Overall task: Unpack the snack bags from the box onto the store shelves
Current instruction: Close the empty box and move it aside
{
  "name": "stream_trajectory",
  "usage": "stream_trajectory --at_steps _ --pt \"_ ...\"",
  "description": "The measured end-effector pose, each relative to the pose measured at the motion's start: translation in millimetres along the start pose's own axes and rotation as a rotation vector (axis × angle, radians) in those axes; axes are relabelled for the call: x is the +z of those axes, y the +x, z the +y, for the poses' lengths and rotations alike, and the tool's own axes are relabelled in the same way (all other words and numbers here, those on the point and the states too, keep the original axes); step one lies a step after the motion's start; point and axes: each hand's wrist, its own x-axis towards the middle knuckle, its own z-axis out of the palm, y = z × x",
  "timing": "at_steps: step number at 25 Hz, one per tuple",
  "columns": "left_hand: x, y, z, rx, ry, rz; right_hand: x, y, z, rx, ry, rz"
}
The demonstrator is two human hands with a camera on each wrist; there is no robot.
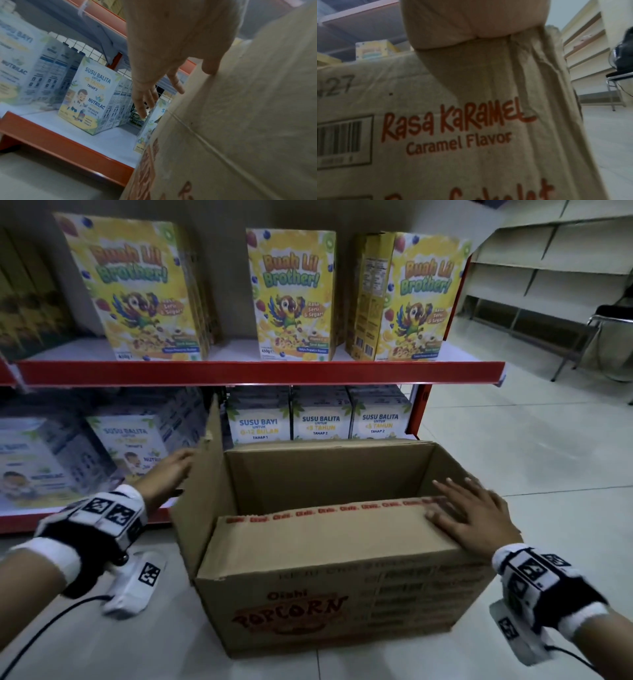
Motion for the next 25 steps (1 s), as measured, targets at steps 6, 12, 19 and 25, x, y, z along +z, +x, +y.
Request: stream_trajectory --at_steps 6,12,19,25 --pt "33 20 21 -0.061 0.028 -0.161 7 -4 6 0.174 -0.007 -0.019" --pt "34 34 21 -0.081 -0.172 -0.095 3 -8 6 0.15 0.174 -0.003" --pt "1 22 3 -0.138 -0.252 -0.247 5 -12 19 0.134 0.329 0.027" --pt "1 0 1 0.004 -0.369 -0.332 3 -4 16 0.191 0.331 0.046"
